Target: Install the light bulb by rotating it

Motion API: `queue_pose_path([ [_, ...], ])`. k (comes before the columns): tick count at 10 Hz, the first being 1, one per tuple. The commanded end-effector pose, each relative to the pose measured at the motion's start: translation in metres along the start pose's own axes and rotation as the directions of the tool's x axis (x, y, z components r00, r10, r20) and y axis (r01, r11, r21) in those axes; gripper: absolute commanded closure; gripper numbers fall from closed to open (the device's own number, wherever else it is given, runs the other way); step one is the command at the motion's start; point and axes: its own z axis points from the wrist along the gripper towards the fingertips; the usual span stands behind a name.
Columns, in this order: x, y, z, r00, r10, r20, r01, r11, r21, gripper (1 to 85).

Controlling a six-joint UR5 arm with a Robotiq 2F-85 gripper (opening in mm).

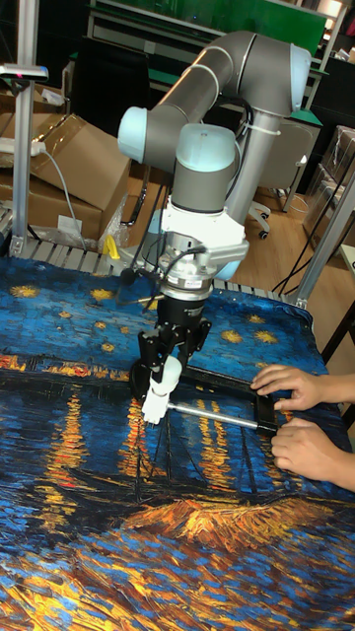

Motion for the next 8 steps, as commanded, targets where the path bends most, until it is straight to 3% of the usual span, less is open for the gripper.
queue_pose_path([
  [1,-0.0104,0.0128,0.0003,0.974,0.224,0.021,-0.223,0.973,-0.06,73.7],
  [6,-0.0133,0.0194,0.0,0.926,0.377,0.013,-0.373,0.922,-0.106,76.0],
  [8,-0.0099,0.0208,-0.0029,0.93,0.368,-0.005,-0.366,0.921,-0.13,70.7],
])
